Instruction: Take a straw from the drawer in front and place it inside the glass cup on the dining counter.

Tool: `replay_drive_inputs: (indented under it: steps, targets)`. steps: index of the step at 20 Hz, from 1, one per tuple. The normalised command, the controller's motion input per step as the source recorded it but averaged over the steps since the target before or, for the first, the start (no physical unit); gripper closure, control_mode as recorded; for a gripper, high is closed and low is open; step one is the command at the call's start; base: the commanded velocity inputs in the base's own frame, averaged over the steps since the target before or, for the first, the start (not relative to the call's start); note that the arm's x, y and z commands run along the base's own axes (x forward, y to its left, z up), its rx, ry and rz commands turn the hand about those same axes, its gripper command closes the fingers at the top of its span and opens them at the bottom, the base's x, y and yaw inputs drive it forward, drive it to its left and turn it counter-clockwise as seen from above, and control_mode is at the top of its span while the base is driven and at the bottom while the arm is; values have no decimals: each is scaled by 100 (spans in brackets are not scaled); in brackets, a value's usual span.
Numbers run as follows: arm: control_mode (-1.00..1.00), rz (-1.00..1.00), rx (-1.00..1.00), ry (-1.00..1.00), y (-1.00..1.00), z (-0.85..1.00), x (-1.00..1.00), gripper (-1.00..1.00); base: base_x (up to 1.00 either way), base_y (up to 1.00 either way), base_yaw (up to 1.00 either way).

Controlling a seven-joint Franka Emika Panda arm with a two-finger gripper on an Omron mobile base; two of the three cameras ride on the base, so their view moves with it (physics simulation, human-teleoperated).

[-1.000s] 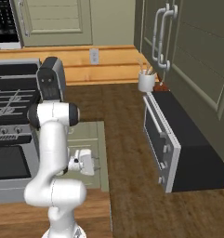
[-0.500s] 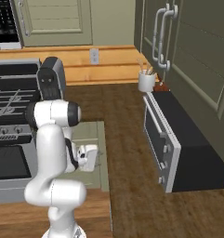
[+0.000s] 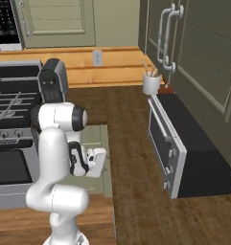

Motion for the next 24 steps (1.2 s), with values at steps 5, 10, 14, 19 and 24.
replay_drive_inputs:
  steps: [5, 10, 14, 19, 24]
  targets:
    - [-100, 2, 0, 3, -12, -27, 0, -100, 0, 0, 0]
    - [-100, 1, 0, 0, -15, -20, 16, -100, 0, 0, 0]
    - [-100, 2, 0, 0, -2, -19, 41, -100, 0, 0, 0]
    - [-100, 3, 0, 0, 0, -21, 50, -100, 0, 0, 0]
    - [-100, 0, 0, 0, -6, -20, 32, -100, 0, 0, 0]
